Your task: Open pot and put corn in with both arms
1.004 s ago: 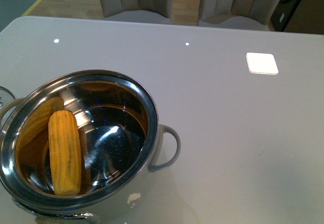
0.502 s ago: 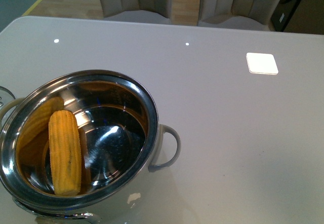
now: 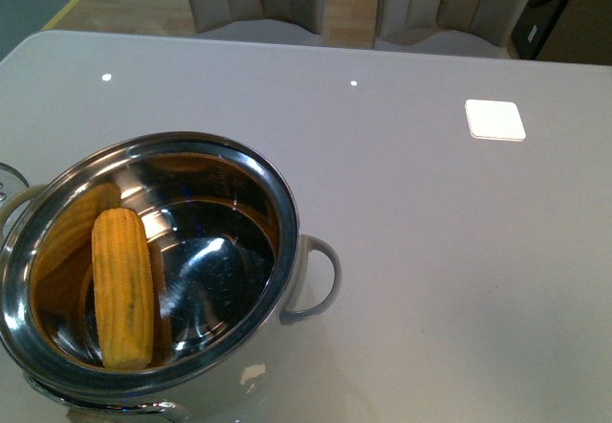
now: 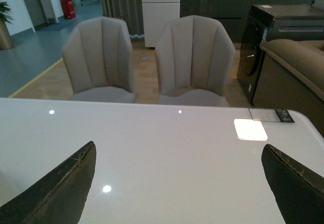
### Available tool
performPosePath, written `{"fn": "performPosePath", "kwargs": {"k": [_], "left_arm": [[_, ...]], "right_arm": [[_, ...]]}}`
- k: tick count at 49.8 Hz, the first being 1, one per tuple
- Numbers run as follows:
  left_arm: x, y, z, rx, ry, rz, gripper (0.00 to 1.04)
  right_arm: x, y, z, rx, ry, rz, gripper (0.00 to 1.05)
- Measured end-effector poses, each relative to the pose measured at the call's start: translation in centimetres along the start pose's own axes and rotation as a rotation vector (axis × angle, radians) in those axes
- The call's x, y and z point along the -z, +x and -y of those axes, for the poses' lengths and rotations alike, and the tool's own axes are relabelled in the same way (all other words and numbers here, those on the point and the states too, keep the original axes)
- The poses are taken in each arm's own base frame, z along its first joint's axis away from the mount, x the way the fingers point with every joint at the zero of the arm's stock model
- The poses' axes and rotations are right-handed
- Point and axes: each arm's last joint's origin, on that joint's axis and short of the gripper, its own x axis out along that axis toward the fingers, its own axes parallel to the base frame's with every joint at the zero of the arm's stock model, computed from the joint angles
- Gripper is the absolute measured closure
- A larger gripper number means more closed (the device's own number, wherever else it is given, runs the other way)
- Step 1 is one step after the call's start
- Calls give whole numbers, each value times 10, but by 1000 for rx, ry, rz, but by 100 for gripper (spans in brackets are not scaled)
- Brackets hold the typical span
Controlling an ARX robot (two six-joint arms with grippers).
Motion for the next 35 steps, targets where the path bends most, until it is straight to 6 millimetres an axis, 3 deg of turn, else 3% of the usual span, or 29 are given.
{"fn": "performPosePath", "kwargs": {"k": [35], "left_arm": [[0, 0, 0, 0, 0, 0, 7]], "right_arm": [[0, 0, 0, 0, 0, 0, 9]]}}
